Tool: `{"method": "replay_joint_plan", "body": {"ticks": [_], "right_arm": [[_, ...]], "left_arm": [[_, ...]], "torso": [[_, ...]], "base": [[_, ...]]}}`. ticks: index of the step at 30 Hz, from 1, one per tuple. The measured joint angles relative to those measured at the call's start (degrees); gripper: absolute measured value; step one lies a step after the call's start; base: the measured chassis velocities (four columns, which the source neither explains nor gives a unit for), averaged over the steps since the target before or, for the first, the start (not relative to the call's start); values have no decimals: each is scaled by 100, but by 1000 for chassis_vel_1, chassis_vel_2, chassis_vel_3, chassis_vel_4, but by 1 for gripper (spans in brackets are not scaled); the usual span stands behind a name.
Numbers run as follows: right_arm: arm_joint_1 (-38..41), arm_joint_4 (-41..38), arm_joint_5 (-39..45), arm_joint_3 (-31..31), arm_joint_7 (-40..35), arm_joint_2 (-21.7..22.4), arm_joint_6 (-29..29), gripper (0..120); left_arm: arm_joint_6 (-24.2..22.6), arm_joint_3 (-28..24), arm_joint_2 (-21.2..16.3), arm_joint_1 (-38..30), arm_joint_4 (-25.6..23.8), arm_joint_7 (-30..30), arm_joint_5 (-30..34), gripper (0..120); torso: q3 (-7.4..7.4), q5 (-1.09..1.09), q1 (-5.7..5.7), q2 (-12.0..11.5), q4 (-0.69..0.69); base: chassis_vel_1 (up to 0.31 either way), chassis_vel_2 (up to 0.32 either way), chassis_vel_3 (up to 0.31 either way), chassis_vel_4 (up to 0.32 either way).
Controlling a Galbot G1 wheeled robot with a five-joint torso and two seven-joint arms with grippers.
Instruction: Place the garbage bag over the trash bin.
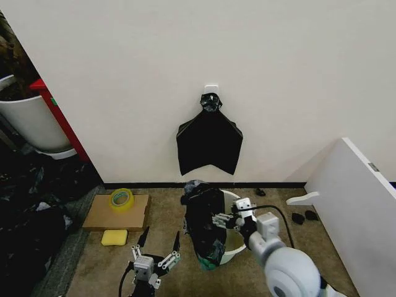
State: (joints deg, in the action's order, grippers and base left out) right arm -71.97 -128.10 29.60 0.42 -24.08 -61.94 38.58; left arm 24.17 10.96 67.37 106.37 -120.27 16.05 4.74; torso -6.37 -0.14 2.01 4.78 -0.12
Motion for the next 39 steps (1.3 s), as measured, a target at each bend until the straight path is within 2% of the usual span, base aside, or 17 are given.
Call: {"method": "replay_joint_plan", "body": {"ticks": [3,6,7,10,12,15,19,20,23,24,25,27,30,31,34,35,39], "right_arm": [[155,184,-18,-135,-81,-73,84,82],[260,345,-40,-216,-166,-102,134,67],[260,345,-40,-216,-166,-102,134,67],[268,393,-34,-228,-221,-93,150,51],[274,407,-31,-228,-233,-95,151,47],[293,464,-7,-207,-251,-101,168,32],[287,474,-3,-194,-251,-99,168,27],[264,481,0,-161,-251,-98,158,17],[247,481,1,-132,-250,-98,146,10],[234,481,-1,-106,-245,-96,138,6],[202,477,-28,-42,-213,-81,100,1],[192,475,-51,-28,-205,-71,81,0],[163,462,-73,-7,-187,-48,55,0],[163,462,-73,-7,-187,-48,55,0],[111,438,-90,46,-169,-35,44,0],[111,438,-90,46,-169,-35,44,0],[69,427,-119,69,-165,-36,41,0]], "left_arm": [[-16,-3,12,-38,18,10,2,98],[-21,-12,25,-103,58,23,34,98],[-21,-12,25,-103,58,23,34,98],[-74,-24,22,-183,100,28,80,98],[-96,-28,15,-206,109,28,85,98],[-188,-55,1,-322,146,66,150,98],[-245,-62,1,-379,158,80,203,97],[-396,-71,-17,-480,162,105,323,97],[-509,-84,-41,-561,162,134,417,97],[-593,-101,-54,-630,162,163,487,96],[-865,-168,-94,-815,151,224,730,96],[-1002,-210,-124,-892,129,236,862,96],[-1490,-454,-252,-1233,86,305,1314,96],[-1490,-454,-252,-1233,86,305,1314,96],[-2071,-977,-358,-1829,90,518,1718,95],[-2071,-977,-358,-1829,90,518,1718,95],[-2966,-1393,-396,-2379,115,931,2011,94]], "torso": [[0,-1,0,0,0],[0,0,0,0,0],[0,0,0,0,0],[0,-1,0,0,-1],[0,-1,0,0,-1],[0,0,0,0,0],[0,0,0,0,-1],[0,0,0,0,-1],[0,0,0,0,0],[0,0,0,0,-1],[0,-1,0,0,-1],[0,-1,0,0,-1],[0,1,-1,0,0],[0,1,-1,0,0],[0,0,-1,0,-1],[0,0,-1,0,-1],[0,0,-1,0,-1]], "base": [[0,0,0,0],[0,0,0,0],[0,0,0,0],[0,0,0,0],[0,0,0,0],[0,0,0,0],[0,0,0,0],[0,0,0,0],[0,0,0,0],[0,0,0,0],[0,0,0,0],[0,0,0,0],[0,0,0,0],[0,0,0,0],[0,0,0,0],[0,0,0,0],[0,0,0,0]]}}
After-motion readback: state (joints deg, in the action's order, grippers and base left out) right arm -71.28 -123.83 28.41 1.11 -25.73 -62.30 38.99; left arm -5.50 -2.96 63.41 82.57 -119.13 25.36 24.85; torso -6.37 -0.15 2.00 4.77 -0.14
